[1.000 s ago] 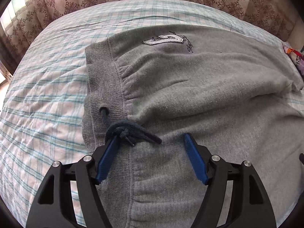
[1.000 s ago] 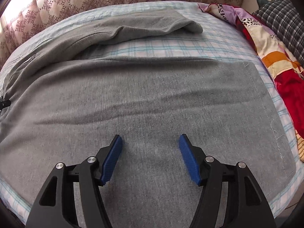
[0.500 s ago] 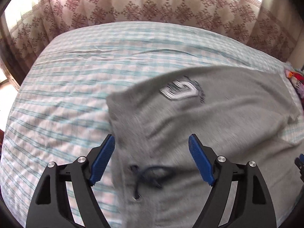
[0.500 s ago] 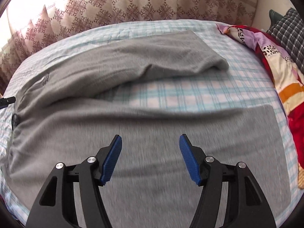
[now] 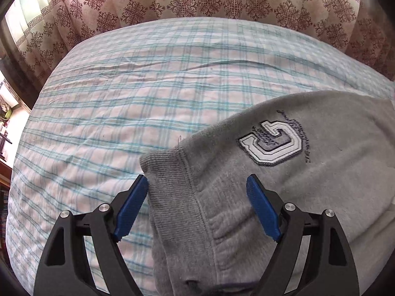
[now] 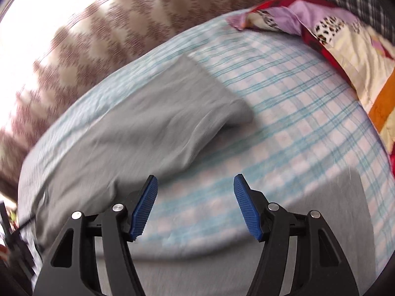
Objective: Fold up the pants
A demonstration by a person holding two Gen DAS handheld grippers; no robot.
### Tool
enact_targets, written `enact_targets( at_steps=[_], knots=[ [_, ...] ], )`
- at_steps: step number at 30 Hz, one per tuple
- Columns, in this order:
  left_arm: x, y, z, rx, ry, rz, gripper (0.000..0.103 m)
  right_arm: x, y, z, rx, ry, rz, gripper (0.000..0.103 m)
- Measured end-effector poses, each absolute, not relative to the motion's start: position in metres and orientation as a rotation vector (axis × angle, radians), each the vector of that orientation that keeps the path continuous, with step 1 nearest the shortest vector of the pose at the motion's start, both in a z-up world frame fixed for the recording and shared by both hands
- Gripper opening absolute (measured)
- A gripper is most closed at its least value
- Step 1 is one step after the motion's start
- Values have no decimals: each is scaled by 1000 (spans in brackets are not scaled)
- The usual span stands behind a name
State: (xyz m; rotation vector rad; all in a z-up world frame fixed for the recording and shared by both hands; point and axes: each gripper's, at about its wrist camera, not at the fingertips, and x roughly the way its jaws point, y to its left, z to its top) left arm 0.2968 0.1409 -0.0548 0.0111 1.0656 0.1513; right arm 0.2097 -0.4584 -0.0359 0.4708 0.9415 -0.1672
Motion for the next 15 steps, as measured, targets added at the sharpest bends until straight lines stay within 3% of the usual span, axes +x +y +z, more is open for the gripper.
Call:
enact_targets(
  at_steps=[4, 15],
  knots=[
    [306, 143, -57, 26, 1061, 156, 83, 245, -481, -45, 513, 944, -190, 64],
    [340, 172, -68, 18, 1044, 187, 85, 295, -467, -60, 119, 982, -401, 66]
  ],
)
